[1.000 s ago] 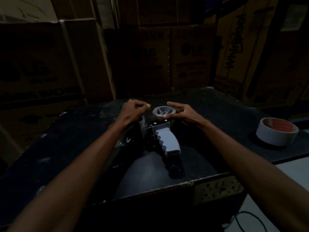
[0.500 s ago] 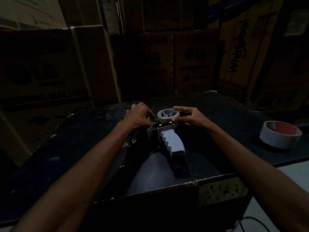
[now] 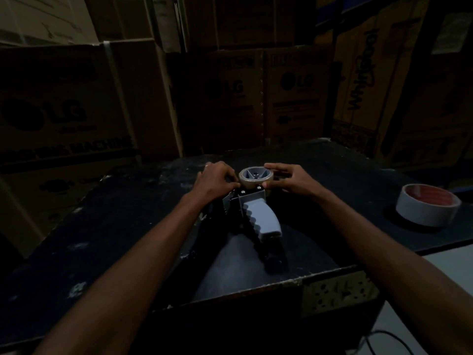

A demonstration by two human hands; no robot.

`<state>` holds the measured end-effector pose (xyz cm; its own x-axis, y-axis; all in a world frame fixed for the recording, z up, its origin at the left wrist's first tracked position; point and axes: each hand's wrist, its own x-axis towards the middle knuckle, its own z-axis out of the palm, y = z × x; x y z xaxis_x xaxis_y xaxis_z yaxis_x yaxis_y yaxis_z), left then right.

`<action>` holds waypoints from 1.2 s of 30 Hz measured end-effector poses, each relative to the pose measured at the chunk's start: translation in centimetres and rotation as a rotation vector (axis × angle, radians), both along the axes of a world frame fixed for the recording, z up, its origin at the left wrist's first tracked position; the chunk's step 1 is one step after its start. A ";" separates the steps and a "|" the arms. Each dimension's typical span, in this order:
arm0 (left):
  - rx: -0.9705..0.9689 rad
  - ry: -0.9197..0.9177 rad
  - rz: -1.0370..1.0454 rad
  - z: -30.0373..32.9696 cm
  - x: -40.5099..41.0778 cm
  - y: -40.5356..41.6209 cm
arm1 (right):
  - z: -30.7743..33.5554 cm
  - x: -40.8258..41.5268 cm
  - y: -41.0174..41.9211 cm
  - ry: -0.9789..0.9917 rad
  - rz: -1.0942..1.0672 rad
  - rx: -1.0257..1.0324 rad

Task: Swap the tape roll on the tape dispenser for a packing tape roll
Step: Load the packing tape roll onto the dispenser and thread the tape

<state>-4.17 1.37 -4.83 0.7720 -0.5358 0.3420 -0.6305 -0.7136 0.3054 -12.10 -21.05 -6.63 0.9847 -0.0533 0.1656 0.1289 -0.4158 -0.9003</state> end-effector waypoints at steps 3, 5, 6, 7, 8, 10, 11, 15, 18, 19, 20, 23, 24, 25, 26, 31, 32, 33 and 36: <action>-0.030 0.023 -0.018 -0.1 -0.1 0.2 | 0.1 -0.1 0.0 -0.006 -0.005 -0.016; -0.051 0.027 -0.034 0.0 0.0 0.4 | 0.1 0.0 0.0 -0.009 -0.008 -0.022; -0.069 0.036 -0.048 0.1 -0.1 0.6 | 0.1 0.0 -0.1 -0.007 -0.011 -0.022; -0.085 0.044 -0.063 0.3 -0.3 0.8 | 0.1 0.1 -0.1 -0.006 -0.012 -0.024; -0.092 0.047 -0.075 0.3 -0.5 1.0 | 0.1 0.1 -0.1 -0.005 -0.013 -0.028; -0.076 0.007 -0.068 0.2 -0.7 1.2 | 0.1 0.1 0.0 -0.001 -0.021 -0.037; -0.066 -0.015 -0.049 0.0 -0.7 1.2 | 0.1 0.1 0.0 0.002 -0.026 -0.042; -0.087 -0.012 -0.026 -0.7 -0.7 1.3 | 0.0 -0.5 1.0 0.002 -0.141 -0.199; -0.121 -0.017 -0.028 -0.9 -0.6 1.3 | 0.3 -3.0 3.1 -0.014 -0.370 -0.329; -0.129 -0.018 -0.026 -1.0 -0.6 1.3 | 0.4 -4.0 3.8 -0.019 -0.402 -0.315; -0.134 -0.020 -0.024 -1.1 -0.5 1.3 | 0.5 -5.1 4.6 0.005 -0.394 -0.277; -0.147 -0.022 -0.023 -1.3 -0.5 1.3 | 1.8 -8.0 6.9 0.157 -0.245 -0.217; -0.150 -0.025 -0.018 -1.3 -0.6 1.2 | 2.2 -8.6 7.5 0.184 -0.206 -0.225; -0.151 -0.029 -0.012 -1.3 -0.6 1.2 | 2.6 -9.2 8.1 0.198 -0.178 -0.242; -0.150 -0.033 -0.003 -1.4 -0.7 1.2 | 2.8 -9.6 8.4 0.209 -0.166 -0.277; -0.173 -0.065 0.053 -1.5 -0.8 1.4 | 2.0 -9.3 10.0 0.220 -0.188 -0.416; -0.180 -0.074 0.073 -1.6 -0.9 1.5 | 1.9 -9.1 10.2 0.208 -0.218 -0.473; -0.189 -0.085 0.095 -1.6 -0.9 1.6 | 1.7 -8.8 10.3 0.195 -0.247 -0.530; -0.245 -0.091 0.146 -1.7 -1.0 1.9 | 1.1 -8.1 10.5 0.158 -0.272 -0.623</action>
<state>-5.21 3.23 -6.54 0.7954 -0.3142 0.5183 -0.5589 -0.7110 0.4267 -20.19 -10.55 -5.49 0.9647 -0.2431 0.1011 -0.1660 -0.8597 -0.4831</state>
